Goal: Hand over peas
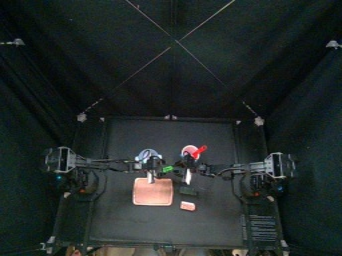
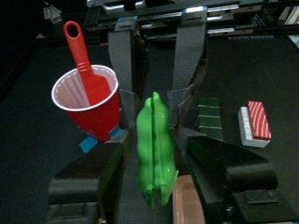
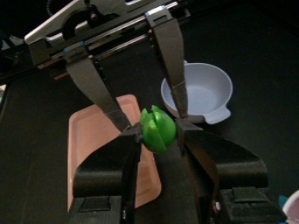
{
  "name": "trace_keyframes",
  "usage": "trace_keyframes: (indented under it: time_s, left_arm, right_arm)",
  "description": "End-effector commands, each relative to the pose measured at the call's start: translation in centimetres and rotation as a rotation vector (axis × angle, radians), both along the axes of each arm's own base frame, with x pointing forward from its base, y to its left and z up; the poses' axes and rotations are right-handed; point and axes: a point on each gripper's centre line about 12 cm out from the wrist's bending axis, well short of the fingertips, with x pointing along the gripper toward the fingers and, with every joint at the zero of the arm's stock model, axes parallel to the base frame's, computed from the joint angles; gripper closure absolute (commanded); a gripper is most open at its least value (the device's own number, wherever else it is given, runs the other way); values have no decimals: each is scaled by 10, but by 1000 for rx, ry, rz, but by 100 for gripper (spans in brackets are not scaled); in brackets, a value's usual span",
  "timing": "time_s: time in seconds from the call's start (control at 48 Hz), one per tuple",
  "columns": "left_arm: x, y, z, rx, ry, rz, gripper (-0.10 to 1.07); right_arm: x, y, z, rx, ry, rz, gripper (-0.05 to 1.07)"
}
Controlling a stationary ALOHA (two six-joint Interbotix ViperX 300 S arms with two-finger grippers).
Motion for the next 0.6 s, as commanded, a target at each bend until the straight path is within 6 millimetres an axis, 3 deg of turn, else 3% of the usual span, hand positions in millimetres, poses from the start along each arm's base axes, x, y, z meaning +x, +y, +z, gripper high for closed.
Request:
trace_keyframes:
  time_s: [0.0, 0.583]
  left_arm:
    - [0, 1, 11, -1, -56, 4, 8]
    - [-7, 0, 12, -11, -103, 10, 5]
  right_arm:
    - [-4, -1, 17, -7, -48, -4, 39]
    - [-8, -1, 17, -2, -49, -9, 39]
